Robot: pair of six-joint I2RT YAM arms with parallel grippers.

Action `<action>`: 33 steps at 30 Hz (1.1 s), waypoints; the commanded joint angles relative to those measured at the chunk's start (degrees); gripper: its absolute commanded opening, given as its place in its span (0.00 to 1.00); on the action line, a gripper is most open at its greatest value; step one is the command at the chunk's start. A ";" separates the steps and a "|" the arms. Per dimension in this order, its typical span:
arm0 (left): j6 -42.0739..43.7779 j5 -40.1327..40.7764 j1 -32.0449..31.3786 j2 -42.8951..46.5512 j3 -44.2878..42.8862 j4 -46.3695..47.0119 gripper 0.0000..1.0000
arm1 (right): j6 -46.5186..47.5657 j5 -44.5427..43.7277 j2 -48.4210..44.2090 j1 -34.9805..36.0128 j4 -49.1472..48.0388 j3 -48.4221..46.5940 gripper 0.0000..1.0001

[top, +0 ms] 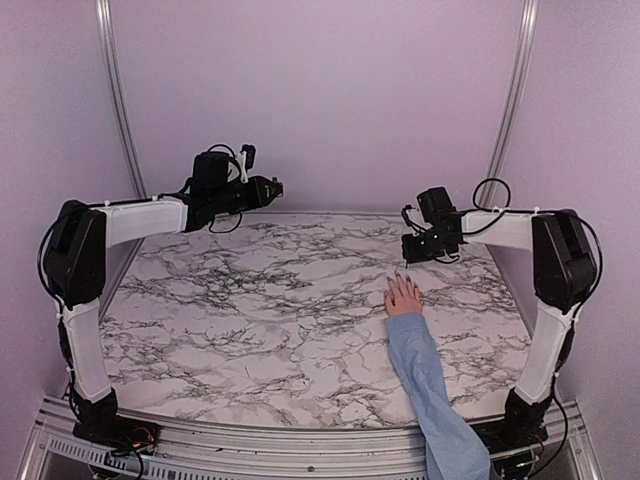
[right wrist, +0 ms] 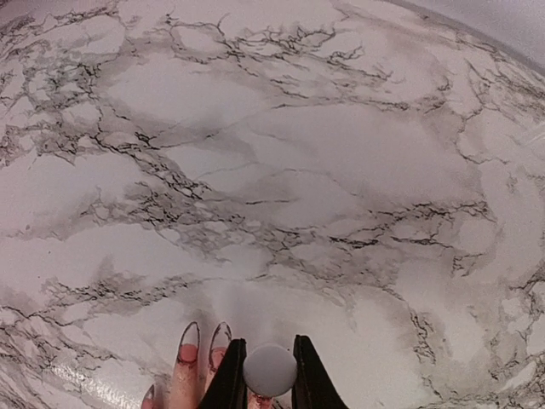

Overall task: Paint the nails
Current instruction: Paint the nail polish on the nail.

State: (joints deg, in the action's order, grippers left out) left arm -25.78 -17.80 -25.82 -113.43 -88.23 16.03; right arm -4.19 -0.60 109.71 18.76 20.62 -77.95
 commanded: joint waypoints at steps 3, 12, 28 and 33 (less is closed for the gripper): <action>-0.14 -0.66 0.31 2.49 1.72 3.37 0.00 | 0.59 -0.13 -4.35 0.57 0.30 0.95 0.00; -0.73 -0.65 0.25 2.41 2.36 4.13 0.00 | 0.30 3.38 -3.53 0.45 3.23 1.49 0.00; -1.21 -0.61 0.25 1.81 1.92 4.78 0.00 | -0.03 2.10 0.33 0.35 5.37 -1.35 0.00; -1.20 -0.49 0.24 1.59 1.58 4.80 0.00 | -0.03 1.48 0.47 0.35 5.11 -1.58 0.00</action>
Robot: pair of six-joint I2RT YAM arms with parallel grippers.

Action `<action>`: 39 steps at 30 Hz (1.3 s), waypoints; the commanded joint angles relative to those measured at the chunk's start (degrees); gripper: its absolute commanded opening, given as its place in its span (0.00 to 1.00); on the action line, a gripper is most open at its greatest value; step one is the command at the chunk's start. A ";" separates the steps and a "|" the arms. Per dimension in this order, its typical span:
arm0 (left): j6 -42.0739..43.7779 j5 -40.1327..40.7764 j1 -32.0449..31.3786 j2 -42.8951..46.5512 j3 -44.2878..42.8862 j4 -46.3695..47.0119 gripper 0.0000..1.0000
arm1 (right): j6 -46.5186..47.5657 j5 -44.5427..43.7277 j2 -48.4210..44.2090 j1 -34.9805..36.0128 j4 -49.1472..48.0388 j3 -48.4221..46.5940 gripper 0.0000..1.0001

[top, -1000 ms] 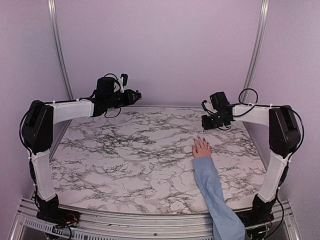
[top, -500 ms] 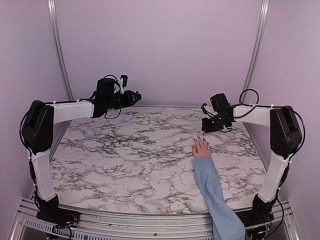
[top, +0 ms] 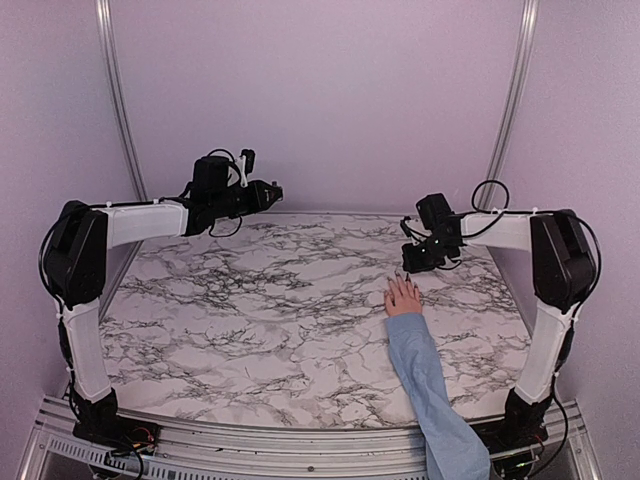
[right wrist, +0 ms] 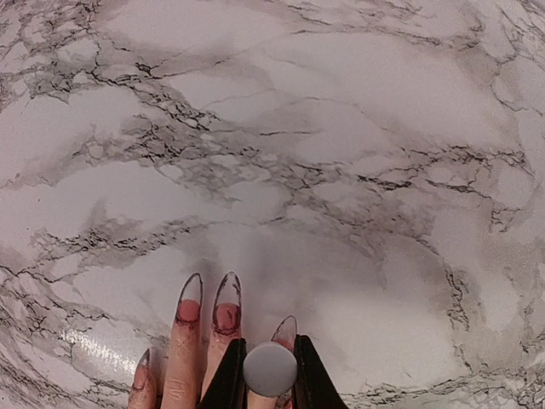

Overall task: Paint the nails
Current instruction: Paint the nail polish on the nail.

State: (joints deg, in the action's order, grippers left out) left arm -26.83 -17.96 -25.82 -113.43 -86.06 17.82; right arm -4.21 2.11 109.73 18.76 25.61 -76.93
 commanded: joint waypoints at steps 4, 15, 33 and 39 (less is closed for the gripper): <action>-0.24 -0.52 0.25 1.16 -1.14 3.01 0.00 | 0.04 -1.77 0.48 0.39 0.22 -3.32 0.00; -0.42 -0.94 0.25 0.03 -2.36 3.01 0.00 | 0.58 -1.85 0.49 0.09 0.89 -3.06 0.00; -0.33 -0.68 0.25 0.10 -2.13 3.01 0.00 | 0.69 -3.78 1.98 0.12 0.36 -3.41 0.00; -0.33 -0.76 0.25 -0.12 -2.35 3.01 0.00 | 0.66 -3.87 2.37 0.06 0.32 -3.84 0.00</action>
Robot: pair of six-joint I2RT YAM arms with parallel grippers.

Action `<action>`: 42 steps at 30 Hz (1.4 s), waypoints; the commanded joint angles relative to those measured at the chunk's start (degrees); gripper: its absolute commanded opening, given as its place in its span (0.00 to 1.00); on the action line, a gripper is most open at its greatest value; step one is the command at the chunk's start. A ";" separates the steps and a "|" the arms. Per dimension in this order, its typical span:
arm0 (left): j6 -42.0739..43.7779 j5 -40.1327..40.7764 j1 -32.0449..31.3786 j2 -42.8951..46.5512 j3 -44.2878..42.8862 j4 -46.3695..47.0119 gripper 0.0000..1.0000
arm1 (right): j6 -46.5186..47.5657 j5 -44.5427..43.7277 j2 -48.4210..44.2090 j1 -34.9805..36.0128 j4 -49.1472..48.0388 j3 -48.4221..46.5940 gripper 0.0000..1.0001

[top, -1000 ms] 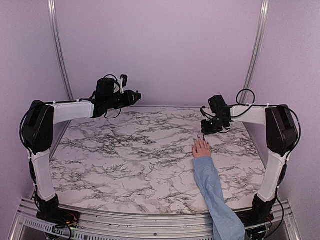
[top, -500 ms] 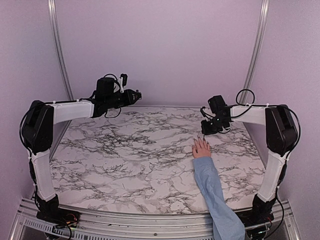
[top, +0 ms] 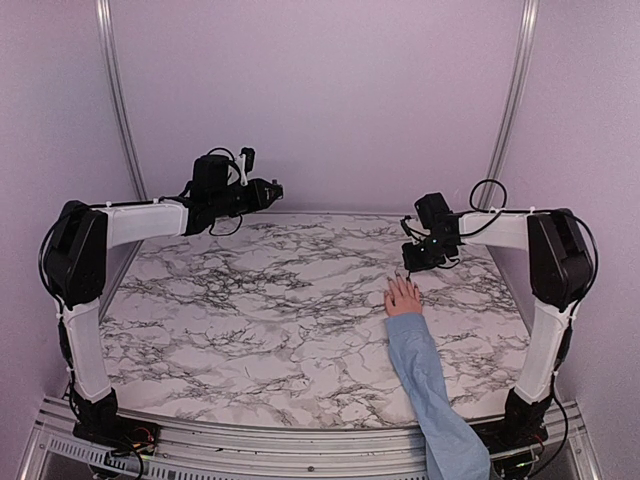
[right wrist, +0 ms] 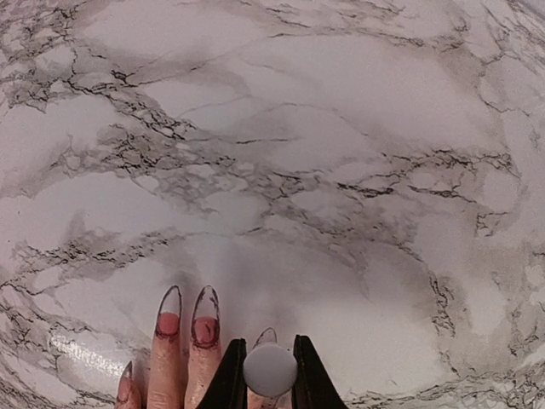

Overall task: Paint the nails
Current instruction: Paint the nail polish on the nail.

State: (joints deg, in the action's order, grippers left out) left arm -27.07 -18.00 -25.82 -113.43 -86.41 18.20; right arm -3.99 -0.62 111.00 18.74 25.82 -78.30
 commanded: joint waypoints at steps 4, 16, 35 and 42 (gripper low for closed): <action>-0.09 -0.66 0.25 -0.12 -2.00 2.63 0.00 | 0.39 -1.31 1.61 0.15 0.10 -2.88 0.00; 0.00 -0.65 0.34 -0.44 -2.23 2.64 0.00 | 0.21 -1.23 2.41 0.15 0.36 -3.74 0.00; 0.00 -0.72 0.54 -0.96 -2.62 2.63 0.00 | 0.17 -0.83 3.83 0.11 0.76 -5.32 0.00; -0.01 -0.82 0.66 -1.07 -2.71 2.63 0.00 | 0.30 -0.80 4.23 0.08 1.04 -6.25 0.00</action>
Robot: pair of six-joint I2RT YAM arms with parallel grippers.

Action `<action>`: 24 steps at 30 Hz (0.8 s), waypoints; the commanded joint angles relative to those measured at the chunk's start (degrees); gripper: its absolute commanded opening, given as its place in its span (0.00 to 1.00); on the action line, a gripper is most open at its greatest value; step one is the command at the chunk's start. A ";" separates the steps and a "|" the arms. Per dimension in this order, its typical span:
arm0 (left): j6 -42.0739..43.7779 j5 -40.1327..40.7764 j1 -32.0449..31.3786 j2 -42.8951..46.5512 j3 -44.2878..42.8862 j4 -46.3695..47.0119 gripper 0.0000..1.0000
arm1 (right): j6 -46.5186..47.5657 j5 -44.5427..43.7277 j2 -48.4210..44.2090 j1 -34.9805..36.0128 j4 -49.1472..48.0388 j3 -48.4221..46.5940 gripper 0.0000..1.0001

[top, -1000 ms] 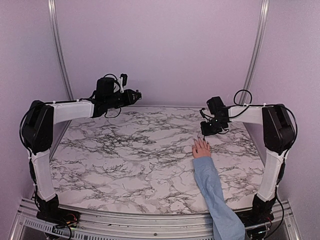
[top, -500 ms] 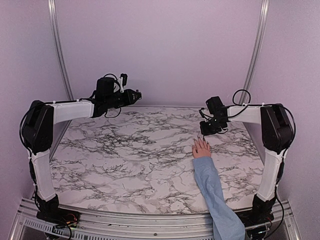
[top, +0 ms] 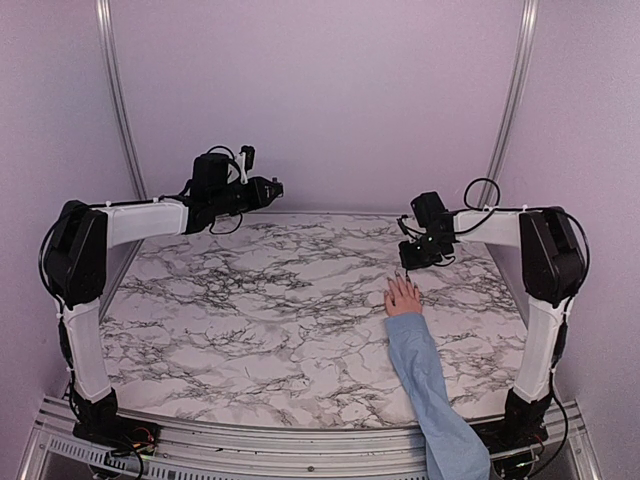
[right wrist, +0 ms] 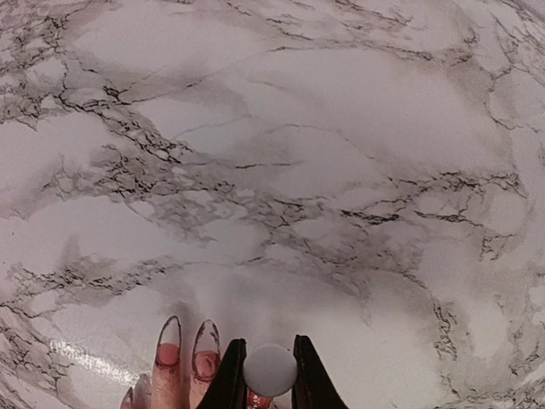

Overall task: Paint the nails
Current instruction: Paint the nail polish on the nail.

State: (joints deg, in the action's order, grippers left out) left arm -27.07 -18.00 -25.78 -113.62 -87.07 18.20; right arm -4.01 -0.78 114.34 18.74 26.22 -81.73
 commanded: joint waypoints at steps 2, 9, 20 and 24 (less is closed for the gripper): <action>0.00 -0.88 0.64 -0.90 -2.05 2.63 0.00 | 0.32 -0.69 0.94 0.07 0.91 -3.34 0.00; -0.07 -0.81 0.61 -0.52 -1.81 2.63 0.00 | 0.32 -0.80 0.34 -0.28 1.27 -3.97 0.00; -0.09 -1.07 0.59 0.39 -0.79 2.59 0.00 | 0.93 -0.01 -4.61 -0.68 0.74 -0.92 0.00; 0.08 -1.09 0.55 0.98 -0.09 2.72 0.00 | 0.94 2.30 -6.06 -0.88 0.04 1.36 0.00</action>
State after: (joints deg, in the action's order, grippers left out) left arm -27.07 -18.02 -25.47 -113.62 -87.26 18.57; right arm -3.77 -0.56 111.63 18.33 27.14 -81.82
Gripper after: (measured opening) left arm 0.195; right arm 0.137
